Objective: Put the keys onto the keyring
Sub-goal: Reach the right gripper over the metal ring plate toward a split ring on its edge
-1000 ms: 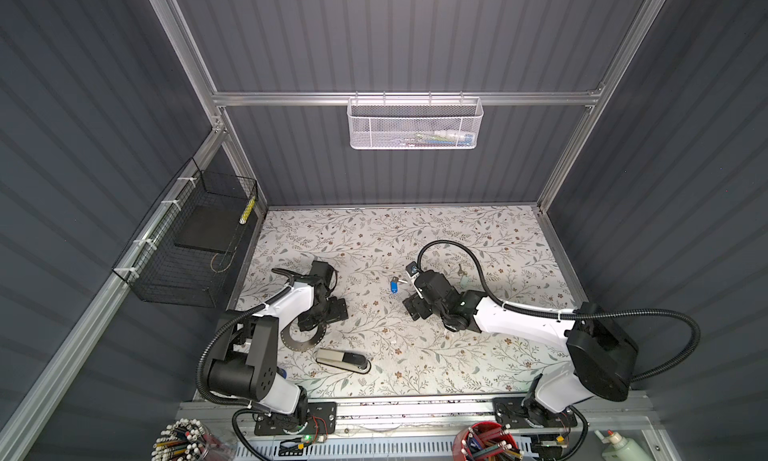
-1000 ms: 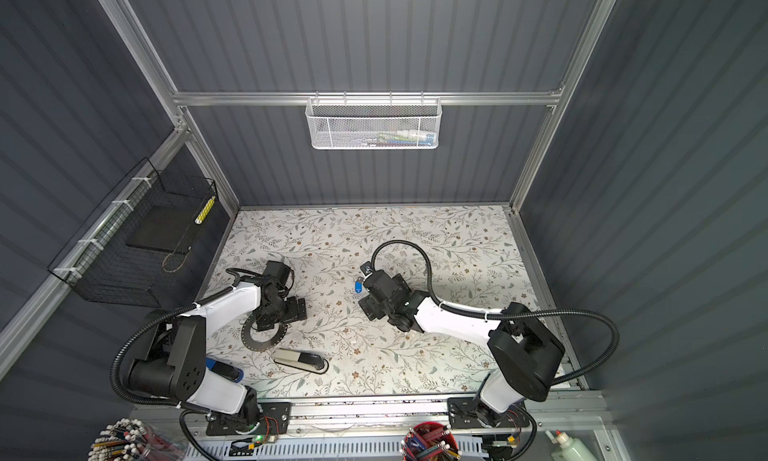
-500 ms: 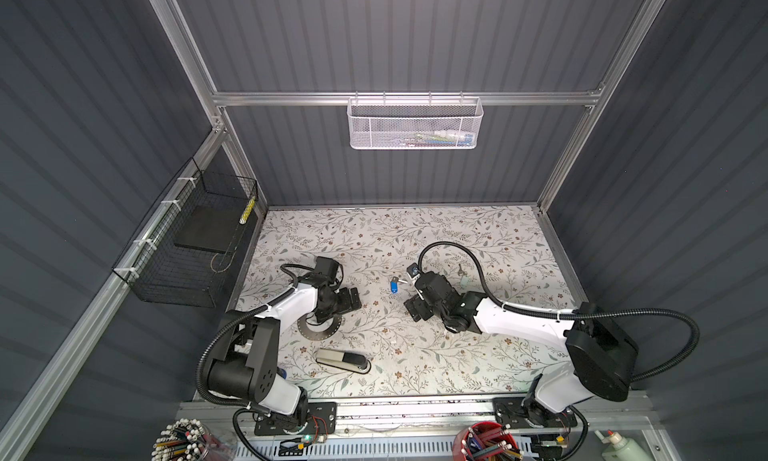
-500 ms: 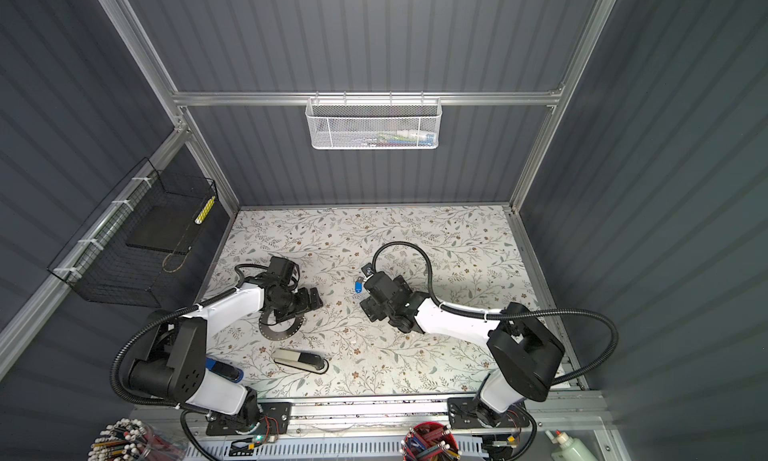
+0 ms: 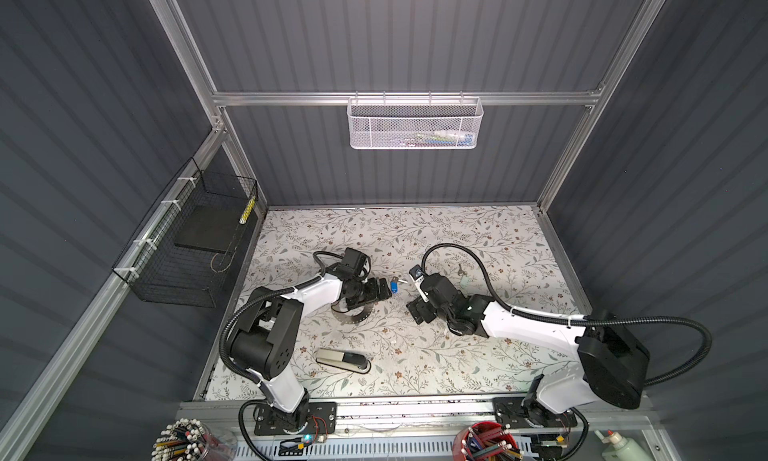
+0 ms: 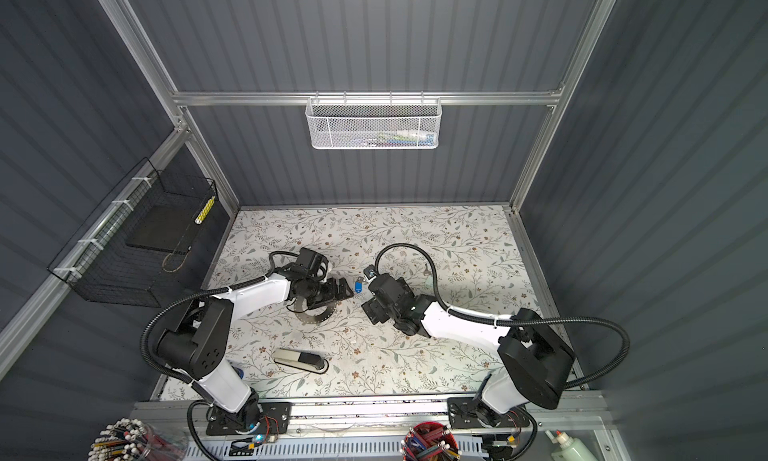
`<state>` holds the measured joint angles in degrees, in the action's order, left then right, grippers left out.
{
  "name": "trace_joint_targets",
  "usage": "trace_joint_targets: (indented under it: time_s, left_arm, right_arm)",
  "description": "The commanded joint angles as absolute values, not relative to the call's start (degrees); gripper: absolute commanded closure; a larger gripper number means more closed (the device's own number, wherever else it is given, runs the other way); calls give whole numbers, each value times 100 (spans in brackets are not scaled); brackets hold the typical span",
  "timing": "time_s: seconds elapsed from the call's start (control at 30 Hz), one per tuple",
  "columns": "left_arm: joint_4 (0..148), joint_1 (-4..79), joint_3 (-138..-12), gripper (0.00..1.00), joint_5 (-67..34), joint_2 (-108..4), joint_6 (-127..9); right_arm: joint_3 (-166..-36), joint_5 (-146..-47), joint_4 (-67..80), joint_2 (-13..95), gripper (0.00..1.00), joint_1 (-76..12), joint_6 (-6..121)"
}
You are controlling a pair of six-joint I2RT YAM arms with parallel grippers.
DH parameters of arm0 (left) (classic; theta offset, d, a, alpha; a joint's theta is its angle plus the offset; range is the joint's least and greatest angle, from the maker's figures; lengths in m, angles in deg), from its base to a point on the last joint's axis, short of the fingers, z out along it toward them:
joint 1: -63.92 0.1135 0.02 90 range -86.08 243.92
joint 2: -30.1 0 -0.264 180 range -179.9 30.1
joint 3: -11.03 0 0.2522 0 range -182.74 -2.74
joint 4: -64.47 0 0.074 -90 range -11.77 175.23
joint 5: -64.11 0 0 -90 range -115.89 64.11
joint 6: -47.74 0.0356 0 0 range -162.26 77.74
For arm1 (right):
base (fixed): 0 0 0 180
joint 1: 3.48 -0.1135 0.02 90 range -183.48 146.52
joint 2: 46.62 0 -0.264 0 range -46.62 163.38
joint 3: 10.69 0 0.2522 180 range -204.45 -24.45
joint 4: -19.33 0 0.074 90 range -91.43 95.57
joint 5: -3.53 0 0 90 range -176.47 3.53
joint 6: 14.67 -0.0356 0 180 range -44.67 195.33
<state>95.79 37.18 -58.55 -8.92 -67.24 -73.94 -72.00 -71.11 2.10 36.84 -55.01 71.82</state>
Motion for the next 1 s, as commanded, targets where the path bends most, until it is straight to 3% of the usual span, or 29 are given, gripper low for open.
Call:
trace_joint_targets:
  time_s: [0.0,0.2,0.43,0.63,0.97]
  left_arm:
    - [10013,3657,-6139,0,-1019,-6676,-7174]
    - [10852,3716,-6733,0,-1884,-6338,-6414]
    - [10908,4783,-6731,0,-1634,-6044,-6121]
    - [10618,5579,-6421,0,-1370,-5922,-6020]
    - [10401,5838,-6157,0,-1214,-6027,-6114]
  right_arm:
    - [-6937,-8107,554,3333,11,-5525,7574]
    - [-7285,-9420,101,3404,23,-5512,7851]
    - [-8891,-9508,-1531,4408,31,-5524,7142]
    - [-9891,-8716,-2463,5169,24,-5658,6580]
    - [-11066,-9110,-3230,6269,20,-5692,6774]
